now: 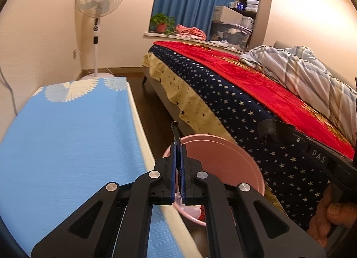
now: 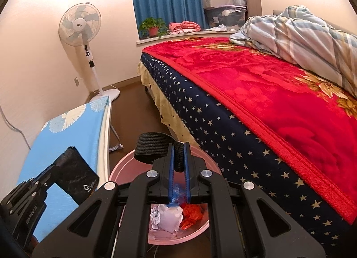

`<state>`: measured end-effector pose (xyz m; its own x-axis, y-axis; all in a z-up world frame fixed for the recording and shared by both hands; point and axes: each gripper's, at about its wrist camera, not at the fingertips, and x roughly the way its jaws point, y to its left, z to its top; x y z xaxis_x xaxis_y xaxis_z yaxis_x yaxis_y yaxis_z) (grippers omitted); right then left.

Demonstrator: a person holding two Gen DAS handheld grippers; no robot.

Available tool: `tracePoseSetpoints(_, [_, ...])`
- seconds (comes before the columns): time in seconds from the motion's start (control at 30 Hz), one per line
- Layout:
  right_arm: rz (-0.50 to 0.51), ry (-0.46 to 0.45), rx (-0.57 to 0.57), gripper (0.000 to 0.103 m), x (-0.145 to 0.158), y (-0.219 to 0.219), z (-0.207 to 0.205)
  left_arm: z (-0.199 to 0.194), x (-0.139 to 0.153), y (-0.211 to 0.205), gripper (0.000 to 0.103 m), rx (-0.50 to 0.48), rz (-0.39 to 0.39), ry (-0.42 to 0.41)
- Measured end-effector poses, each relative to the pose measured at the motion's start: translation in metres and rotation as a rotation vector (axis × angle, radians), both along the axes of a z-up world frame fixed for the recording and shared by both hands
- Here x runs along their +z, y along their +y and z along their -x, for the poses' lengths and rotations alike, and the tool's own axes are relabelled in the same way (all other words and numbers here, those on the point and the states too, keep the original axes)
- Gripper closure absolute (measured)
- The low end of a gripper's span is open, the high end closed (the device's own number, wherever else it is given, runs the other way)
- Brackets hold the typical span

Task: Collect trash
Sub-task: 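Open both grippers over the pink bin to drop the pouch and band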

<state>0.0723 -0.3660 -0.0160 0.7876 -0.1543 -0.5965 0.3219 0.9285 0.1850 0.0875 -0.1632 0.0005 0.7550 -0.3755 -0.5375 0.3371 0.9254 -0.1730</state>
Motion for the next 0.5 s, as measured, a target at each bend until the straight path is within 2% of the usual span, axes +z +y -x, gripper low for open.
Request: tracePoseSetpoints(0.5, [-0.011,0.016,-0.013,0.094,-0.006,-0.01,-0.003,-0.009,-0.013,-0.031,0.1,-0.066,0.024,0.033])
